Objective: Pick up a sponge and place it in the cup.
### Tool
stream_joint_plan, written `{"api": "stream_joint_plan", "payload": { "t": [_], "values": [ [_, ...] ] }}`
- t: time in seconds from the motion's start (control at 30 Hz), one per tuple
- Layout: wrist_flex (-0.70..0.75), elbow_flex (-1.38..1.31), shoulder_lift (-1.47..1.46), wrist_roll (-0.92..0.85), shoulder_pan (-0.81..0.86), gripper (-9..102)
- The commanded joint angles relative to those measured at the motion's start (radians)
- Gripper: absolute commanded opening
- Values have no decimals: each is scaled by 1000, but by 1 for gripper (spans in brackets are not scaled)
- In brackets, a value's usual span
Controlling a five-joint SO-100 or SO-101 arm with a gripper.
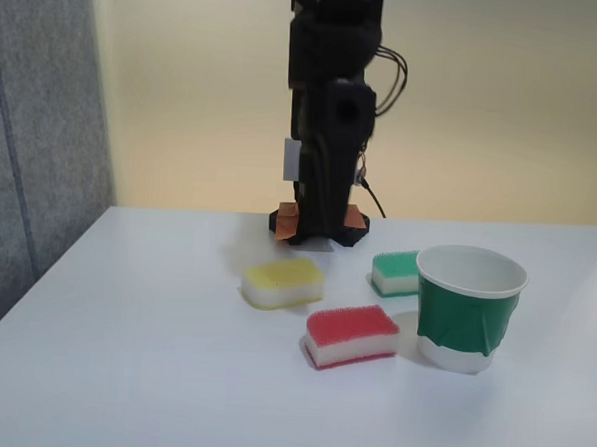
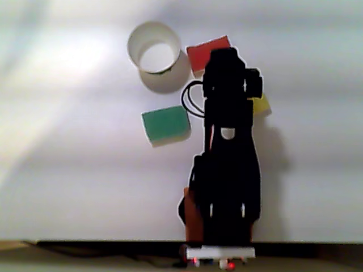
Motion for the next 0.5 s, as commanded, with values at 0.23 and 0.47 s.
{"api": "stream_joint_plan", "payload": {
  "t": [0.23, 0.47],
  "values": [
    [-288, -156, -390, -6, 6, 0],
    [-291, -147, -382, -3, 26, 3]
  ]
}}
